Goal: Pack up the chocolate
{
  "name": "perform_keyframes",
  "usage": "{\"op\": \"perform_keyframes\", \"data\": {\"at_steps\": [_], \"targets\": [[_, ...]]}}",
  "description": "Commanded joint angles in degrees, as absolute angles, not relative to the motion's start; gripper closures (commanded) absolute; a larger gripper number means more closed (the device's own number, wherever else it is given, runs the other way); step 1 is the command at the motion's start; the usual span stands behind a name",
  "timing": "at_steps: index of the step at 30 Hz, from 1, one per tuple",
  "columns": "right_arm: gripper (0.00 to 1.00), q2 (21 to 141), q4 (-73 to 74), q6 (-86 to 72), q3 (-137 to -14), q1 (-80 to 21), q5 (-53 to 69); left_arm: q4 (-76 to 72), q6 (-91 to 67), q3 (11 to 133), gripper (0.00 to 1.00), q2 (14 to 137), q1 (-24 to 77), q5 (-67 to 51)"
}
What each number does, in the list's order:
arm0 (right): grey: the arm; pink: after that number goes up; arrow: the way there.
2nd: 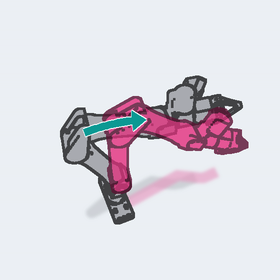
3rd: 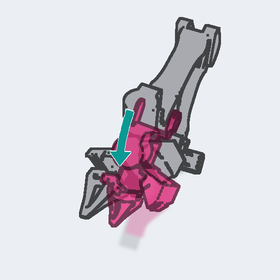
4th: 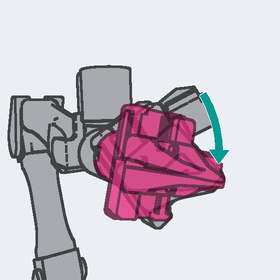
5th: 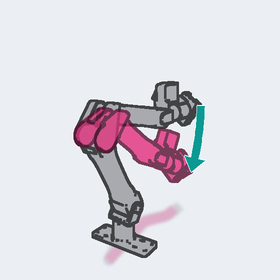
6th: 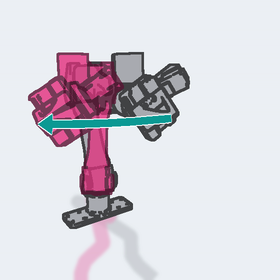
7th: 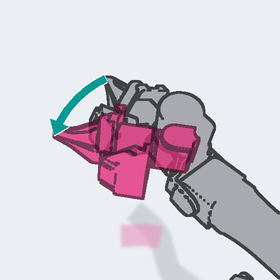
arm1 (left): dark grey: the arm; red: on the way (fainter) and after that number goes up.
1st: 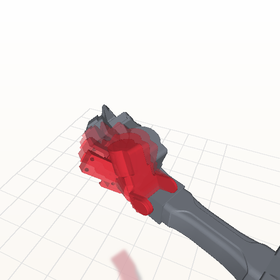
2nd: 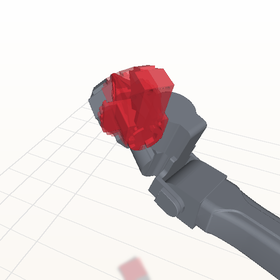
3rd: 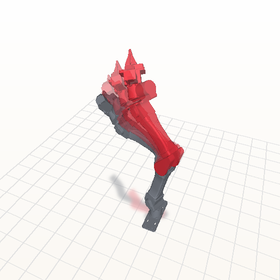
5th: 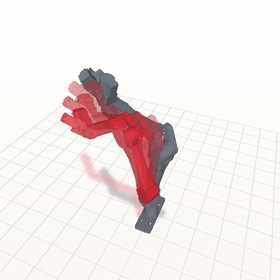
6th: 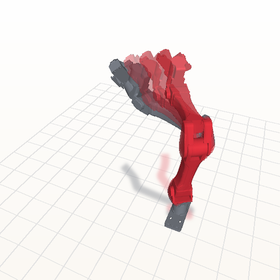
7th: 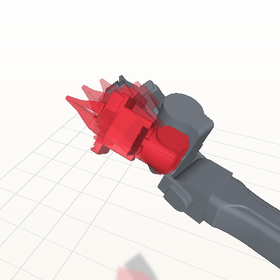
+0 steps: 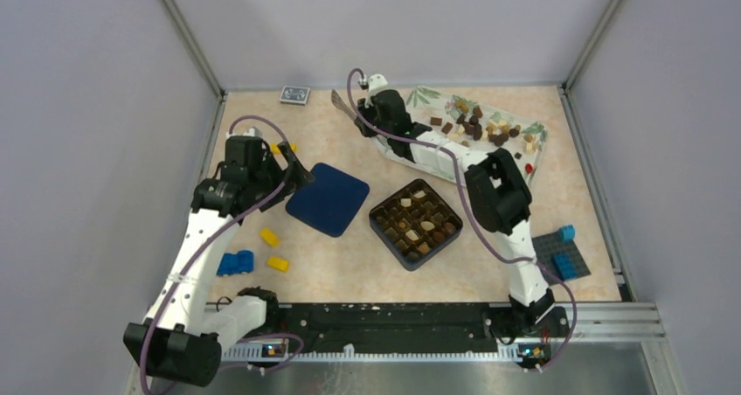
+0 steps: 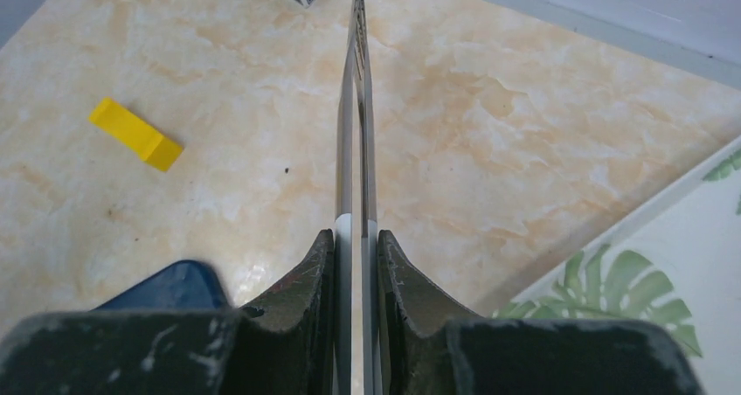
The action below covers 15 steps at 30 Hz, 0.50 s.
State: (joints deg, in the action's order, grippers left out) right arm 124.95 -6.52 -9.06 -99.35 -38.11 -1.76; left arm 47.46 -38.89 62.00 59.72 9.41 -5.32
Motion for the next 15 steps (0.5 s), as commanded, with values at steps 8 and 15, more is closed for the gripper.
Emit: {"op": "perform_keyframes", "data": {"at_steps": [8, 15], "targets": [[0.63, 139.5, -6.0, -7.8, -117.2, -38.7, -1.9, 49.8, -41.4, 56.2, 0.01, 56.4, 9.1, -4.8], [0.32, 141.6, -1.2, -8.7, -122.4, -38.7, -1.0, 48.6, -41.1, 54.1, 0.01, 57.5, 9.1, -5.7]]}}
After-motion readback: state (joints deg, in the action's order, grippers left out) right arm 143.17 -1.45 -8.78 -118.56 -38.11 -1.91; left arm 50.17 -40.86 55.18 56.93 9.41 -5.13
